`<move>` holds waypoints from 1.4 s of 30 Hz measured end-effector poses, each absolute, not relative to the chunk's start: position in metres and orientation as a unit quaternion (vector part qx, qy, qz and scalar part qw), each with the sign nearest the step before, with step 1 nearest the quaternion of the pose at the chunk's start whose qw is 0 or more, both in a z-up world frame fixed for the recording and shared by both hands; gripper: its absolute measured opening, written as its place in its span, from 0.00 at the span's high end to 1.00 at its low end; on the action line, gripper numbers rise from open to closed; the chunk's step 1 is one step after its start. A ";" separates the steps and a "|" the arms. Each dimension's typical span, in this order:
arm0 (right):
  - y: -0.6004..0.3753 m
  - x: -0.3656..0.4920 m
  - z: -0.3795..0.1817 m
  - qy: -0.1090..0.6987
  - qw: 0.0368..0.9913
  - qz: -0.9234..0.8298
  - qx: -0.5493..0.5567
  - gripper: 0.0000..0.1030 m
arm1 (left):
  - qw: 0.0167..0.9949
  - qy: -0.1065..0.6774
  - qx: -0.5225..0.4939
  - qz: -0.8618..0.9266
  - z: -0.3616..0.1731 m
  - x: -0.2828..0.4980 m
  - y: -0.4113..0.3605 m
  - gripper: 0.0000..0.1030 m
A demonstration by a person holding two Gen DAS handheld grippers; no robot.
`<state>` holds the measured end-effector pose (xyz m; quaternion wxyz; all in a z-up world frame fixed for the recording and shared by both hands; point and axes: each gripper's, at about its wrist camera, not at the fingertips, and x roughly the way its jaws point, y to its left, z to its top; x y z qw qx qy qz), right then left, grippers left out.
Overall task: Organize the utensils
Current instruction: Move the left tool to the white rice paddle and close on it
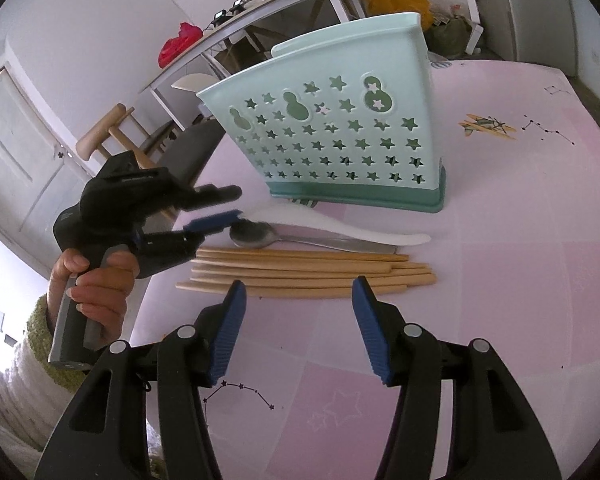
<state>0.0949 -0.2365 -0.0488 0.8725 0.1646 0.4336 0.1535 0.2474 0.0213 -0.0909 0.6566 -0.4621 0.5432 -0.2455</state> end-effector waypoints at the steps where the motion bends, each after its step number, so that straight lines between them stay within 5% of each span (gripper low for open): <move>1: -0.236 0.094 -0.049 0.434 0.872 0.153 0.165 0.48 | 0.653 0.548 -0.465 -0.241 -0.094 0.249 0.016 0.79; 15: -0.238 0.096 -0.048 0.434 0.871 0.156 0.169 0.48 | 0.629 0.583 -0.472 -0.204 -0.115 0.242 0.015 0.72; 38: -0.247 0.094 -0.047 0.427 0.875 0.149 0.175 0.48 | 0.720 0.581 -0.317 -0.207 -0.082 0.243 -0.013 0.71; 42: -0.248 0.092 -0.047 0.426 0.875 0.149 0.178 0.48 | 0.737 0.576 -0.295 -0.194 -0.079 0.240 -0.018 0.79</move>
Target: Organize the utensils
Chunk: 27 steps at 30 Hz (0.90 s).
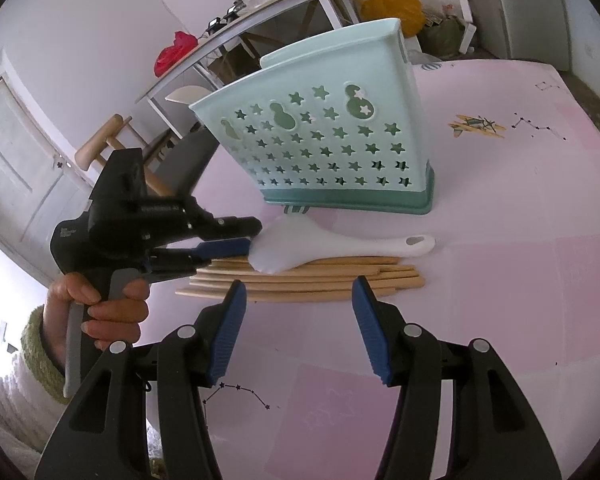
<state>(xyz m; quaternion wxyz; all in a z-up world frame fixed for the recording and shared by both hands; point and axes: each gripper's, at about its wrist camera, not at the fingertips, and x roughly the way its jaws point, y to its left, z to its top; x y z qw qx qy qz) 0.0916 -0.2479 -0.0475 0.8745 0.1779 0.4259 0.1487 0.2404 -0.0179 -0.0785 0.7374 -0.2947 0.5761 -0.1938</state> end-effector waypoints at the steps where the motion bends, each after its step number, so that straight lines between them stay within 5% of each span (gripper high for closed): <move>1: -0.248 0.091 -0.047 0.425 0.875 0.149 0.178 0.48 | 0.743 0.574 -0.286 -0.190 -0.077 0.239 -0.019 0.80; 8: -0.254 0.086 -0.045 0.420 0.878 0.142 0.179 0.48 | 0.794 0.548 -0.181 -0.191 -0.067 0.226 -0.036 1.00; 20: -0.275 0.075 -0.052 0.419 0.879 0.118 0.193 0.48 | 0.805 0.531 -0.071 -0.253 -0.052 0.183 -0.049 1.00; 24: -0.280 0.074 -0.063 0.425 0.875 0.111 0.204 0.48 | 0.820 0.513 -0.063 -0.244 -0.040 0.191 -0.048 0.83; 27: -0.283 0.075 -0.068 0.426 0.873 0.113 0.209 0.48 | 0.832 0.504 -0.052 -0.227 -0.034 0.206 -0.052 0.80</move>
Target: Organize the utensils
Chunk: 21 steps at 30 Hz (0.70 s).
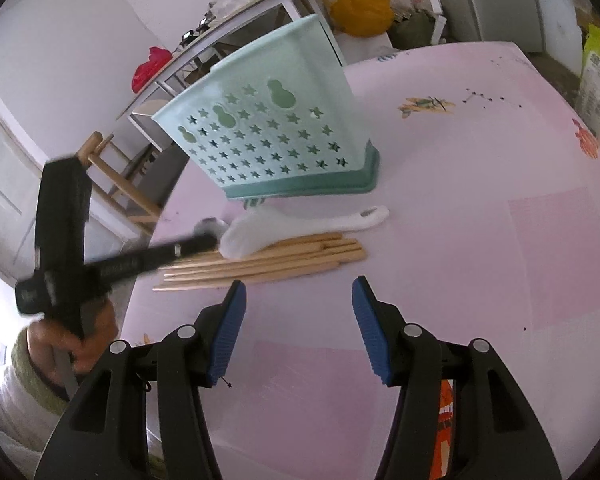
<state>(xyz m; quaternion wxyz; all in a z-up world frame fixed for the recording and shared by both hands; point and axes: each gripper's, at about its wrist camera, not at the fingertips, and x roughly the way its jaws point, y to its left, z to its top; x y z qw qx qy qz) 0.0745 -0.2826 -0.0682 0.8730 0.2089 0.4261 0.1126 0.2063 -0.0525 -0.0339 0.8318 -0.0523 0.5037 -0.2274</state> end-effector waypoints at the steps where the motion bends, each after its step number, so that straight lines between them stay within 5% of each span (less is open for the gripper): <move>1: -0.284 0.075 -0.070 0.427 0.872 0.114 0.211 0.48 | 0.834 0.505 -0.049 -0.219 -0.035 0.213 -0.057 0.80; 21: -0.310 0.095 -0.095 0.441 0.852 0.140 0.245 0.48 | 0.730 0.596 -0.151 -0.297 -0.058 0.250 -0.056 0.73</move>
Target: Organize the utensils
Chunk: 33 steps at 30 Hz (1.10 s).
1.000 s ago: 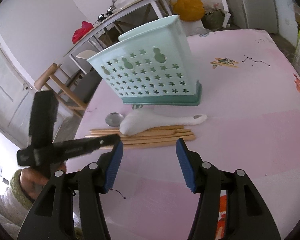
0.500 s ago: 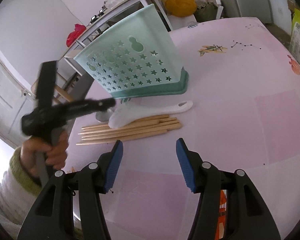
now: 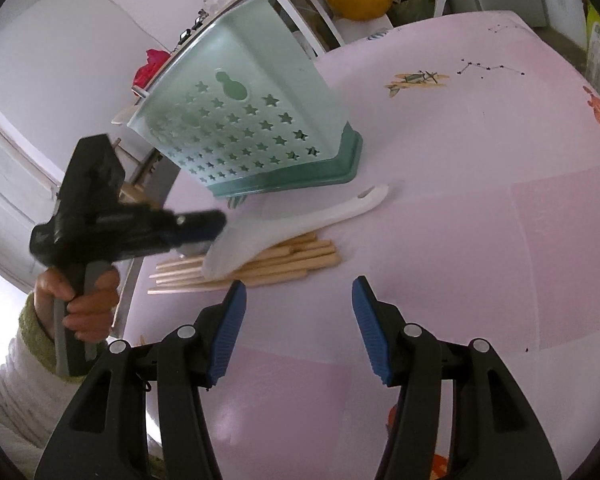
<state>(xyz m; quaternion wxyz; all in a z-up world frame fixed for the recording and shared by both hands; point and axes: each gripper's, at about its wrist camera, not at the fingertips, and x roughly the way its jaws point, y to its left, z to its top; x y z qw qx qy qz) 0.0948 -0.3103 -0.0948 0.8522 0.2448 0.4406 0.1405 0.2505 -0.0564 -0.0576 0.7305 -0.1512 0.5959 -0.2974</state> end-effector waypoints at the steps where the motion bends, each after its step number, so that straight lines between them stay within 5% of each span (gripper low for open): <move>1: -0.311 0.095 -0.095 0.442 0.851 0.141 0.245 0.48 | 0.725 0.598 -0.155 -0.304 -0.058 0.247 -0.056 0.73; 13: -0.325 0.088 -0.100 0.460 0.835 0.150 0.262 0.48 | 0.745 0.573 -0.037 -0.339 -0.044 0.169 -0.084 0.72; 21: -0.326 0.083 -0.098 0.460 0.837 0.140 0.262 0.48 | 0.848 0.364 0.265 -0.280 -0.018 0.103 -0.121 0.42; 28: -0.319 0.082 -0.097 0.455 0.840 0.132 0.265 0.48 | 0.824 0.287 0.416 -0.258 -0.050 0.086 -0.143 0.44; 33: -0.318 0.083 -0.097 0.456 0.840 0.123 0.267 0.48 | 0.831 0.286 0.394 -0.268 -0.049 0.094 -0.146 0.68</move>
